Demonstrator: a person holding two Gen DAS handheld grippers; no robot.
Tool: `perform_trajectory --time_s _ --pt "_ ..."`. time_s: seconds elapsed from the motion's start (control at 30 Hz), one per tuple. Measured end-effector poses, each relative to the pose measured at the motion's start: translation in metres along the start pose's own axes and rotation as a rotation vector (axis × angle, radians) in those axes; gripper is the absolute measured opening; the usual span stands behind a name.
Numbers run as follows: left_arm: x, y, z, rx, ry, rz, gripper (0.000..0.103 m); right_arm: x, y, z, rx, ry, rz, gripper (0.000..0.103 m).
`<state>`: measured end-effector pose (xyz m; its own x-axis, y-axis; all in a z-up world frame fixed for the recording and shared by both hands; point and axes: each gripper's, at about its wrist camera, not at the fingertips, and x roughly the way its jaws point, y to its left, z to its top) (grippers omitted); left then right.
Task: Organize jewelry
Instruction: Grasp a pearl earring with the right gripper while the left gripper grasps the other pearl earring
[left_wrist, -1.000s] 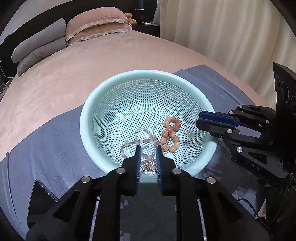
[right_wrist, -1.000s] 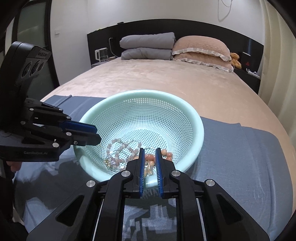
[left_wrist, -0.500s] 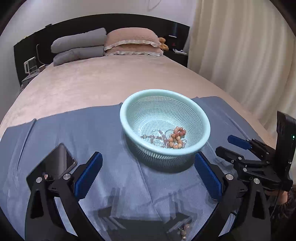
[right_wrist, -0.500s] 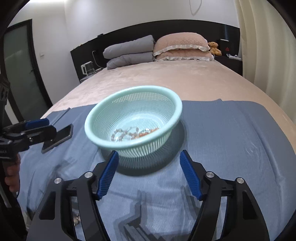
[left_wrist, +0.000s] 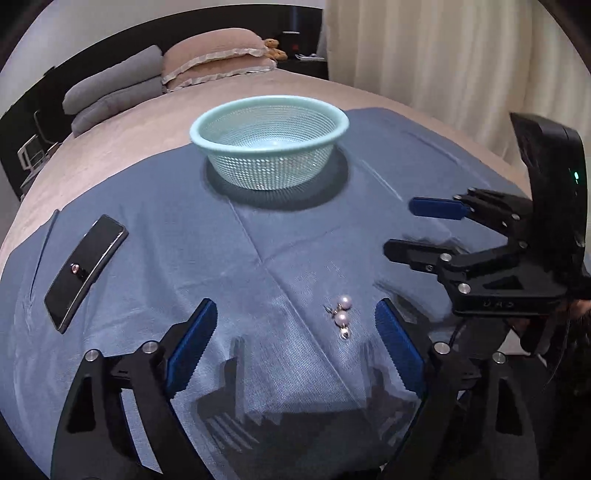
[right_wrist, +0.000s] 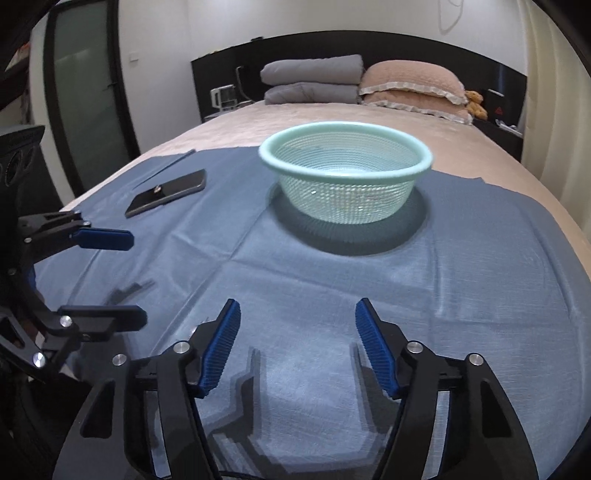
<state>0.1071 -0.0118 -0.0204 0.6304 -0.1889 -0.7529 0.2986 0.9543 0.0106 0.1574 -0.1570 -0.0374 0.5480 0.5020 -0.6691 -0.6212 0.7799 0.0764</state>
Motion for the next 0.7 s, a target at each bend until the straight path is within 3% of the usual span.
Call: perform_trajectory --time_s 0.07,0.23,0.5,0.63,0.67,0.7 --pt "0.007 -0.006 -0.007 0.04 0.015 -0.012 0.075 0.007 0.008 -0.003 -0.039 0.03 0.036 0.043" --pt "0.029 -0.007 -0.02 0.059 0.075 -0.06 0.05 0.022 0.022 -0.004 -0.124 0.079 0.096 0.029" --pt "0.031 -0.012 -0.027 0.095 0.059 -0.15 0.048 0.025 0.031 -0.005 -0.153 0.081 0.171 0.029" --pt "0.038 -0.019 -0.025 0.125 0.068 -0.157 0.048 0.029 0.039 -0.008 -0.186 0.105 0.182 0.017" --pt "0.04 -0.018 -0.025 0.129 0.068 -0.159 0.042 0.03 0.041 -0.009 -0.193 0.108 0.187 0.009" --pt "0.043 -0.017 -0.025 0.129 0.073 -0.153 0.038 0.029 0.043 -0.01 -0.204 0.106 0.179 0.009"
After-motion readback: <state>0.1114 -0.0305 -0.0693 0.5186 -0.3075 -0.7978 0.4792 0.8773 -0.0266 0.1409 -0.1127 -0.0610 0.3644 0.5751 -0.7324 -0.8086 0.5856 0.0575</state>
